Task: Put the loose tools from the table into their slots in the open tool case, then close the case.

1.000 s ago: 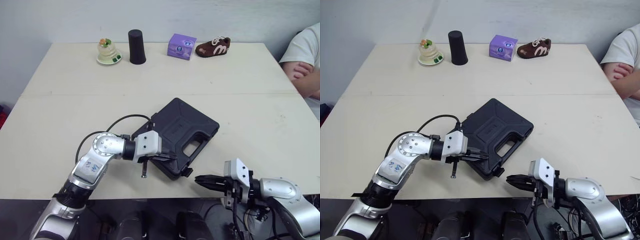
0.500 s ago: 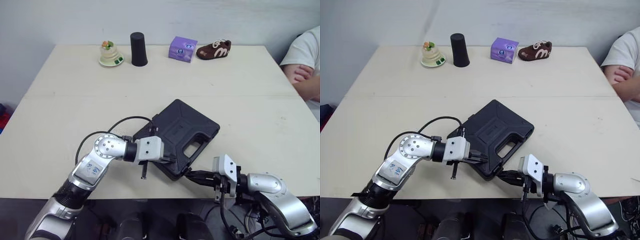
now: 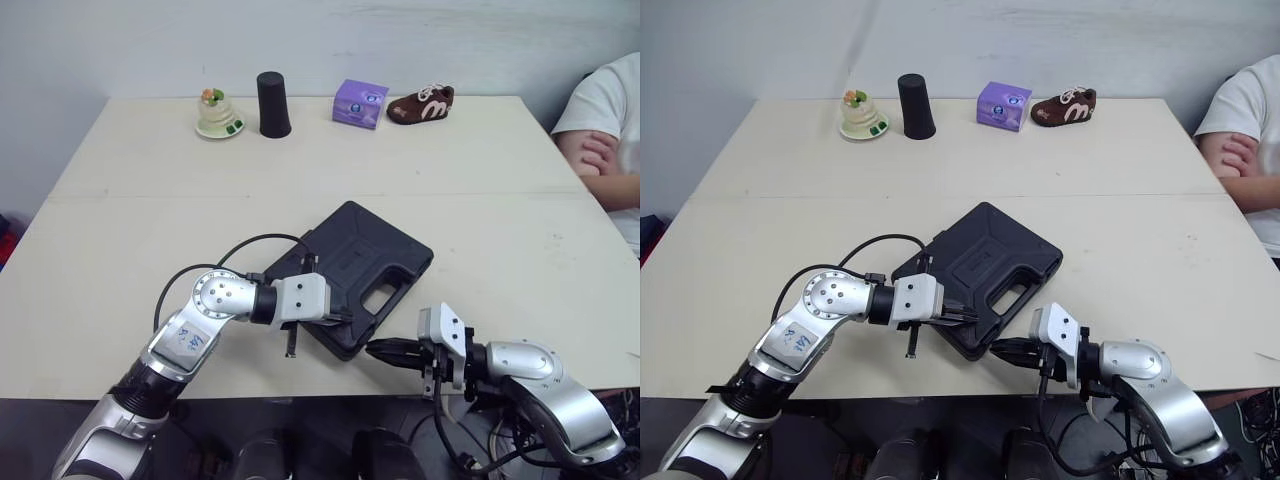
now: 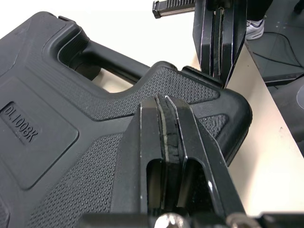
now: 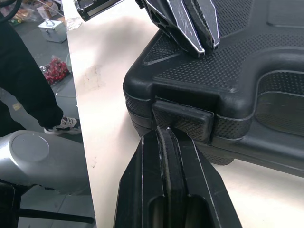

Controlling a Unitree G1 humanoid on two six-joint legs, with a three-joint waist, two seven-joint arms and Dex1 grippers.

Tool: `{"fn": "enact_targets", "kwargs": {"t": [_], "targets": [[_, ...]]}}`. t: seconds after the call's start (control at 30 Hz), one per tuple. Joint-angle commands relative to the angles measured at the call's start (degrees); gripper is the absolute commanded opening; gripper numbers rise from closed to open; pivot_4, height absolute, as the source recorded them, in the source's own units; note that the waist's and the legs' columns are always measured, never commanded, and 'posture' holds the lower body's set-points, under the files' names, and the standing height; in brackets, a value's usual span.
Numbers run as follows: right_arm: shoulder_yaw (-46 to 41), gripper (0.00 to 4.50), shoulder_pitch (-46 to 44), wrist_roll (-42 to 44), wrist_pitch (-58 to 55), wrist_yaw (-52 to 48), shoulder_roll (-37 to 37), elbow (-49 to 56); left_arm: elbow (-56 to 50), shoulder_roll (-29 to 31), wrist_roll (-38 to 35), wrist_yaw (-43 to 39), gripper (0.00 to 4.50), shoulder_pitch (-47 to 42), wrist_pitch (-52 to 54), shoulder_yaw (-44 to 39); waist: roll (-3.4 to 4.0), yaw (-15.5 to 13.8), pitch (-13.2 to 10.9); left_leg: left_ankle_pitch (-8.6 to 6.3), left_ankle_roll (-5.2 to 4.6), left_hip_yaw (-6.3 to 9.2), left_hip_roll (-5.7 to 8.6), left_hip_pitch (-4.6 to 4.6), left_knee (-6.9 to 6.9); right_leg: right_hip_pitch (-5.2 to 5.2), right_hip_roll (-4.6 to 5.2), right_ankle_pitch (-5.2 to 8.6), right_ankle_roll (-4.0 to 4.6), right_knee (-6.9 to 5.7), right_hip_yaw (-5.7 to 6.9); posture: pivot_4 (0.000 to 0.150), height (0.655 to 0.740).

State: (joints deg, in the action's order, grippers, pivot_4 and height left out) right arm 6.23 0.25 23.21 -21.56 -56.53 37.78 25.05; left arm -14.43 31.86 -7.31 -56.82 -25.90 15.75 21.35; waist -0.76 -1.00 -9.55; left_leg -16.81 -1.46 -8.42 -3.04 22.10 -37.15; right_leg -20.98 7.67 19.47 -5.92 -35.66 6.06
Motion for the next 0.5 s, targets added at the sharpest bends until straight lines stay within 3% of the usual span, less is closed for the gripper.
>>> {"fn": "enact_targets", "kwargs": {"t": [0.03, 0.3, 0.5], "targets": [[-1.3, 0.0, -3.4, 2.4, 0.6, 0.6, -1.4, 1.6, 6.4, 2.0, 6.3, -0.4, 0.01, 4.3, 4.9, 7.0, 0.0, 0.1, 0.0, 0.01, 0.01, 0.0, -0.03, -0.01, 0.0, 0.0, -0.02, -0.01, 0.03, 0.0, 0.0, 0.15, 0.74], [0.0, 0.0, -2.9, 2.5, -0.7, -1.2, -1.3, 1.9, 6.6, 2.0, 5.3, 0.6, 0.01, 4.6, 4.1, 5.5, 0.04, 0.9, 0.4, 0.02, 0.07, 0.0, -0.17, -0.05, 0.03, 0.0, -0.11, -0.02, 0.17, -0.02, 0.02, 0.15, 0.74], [-6.2, 0.0, 0.2, 4.0, 1.5, -5.8, 4.9, 2.4, 0.8, 0.0, -2.3, 5.8, 0.01, 4.9, -2.9, -8.1, 0.16, 0.9, 0.4, 0.0, 0.1, -0.01, -0.18, 0.04, 0.05, -0.09, -0.1, -0.01, 0.2, -0.01, 0.03, 0.15, 0.74]]}}
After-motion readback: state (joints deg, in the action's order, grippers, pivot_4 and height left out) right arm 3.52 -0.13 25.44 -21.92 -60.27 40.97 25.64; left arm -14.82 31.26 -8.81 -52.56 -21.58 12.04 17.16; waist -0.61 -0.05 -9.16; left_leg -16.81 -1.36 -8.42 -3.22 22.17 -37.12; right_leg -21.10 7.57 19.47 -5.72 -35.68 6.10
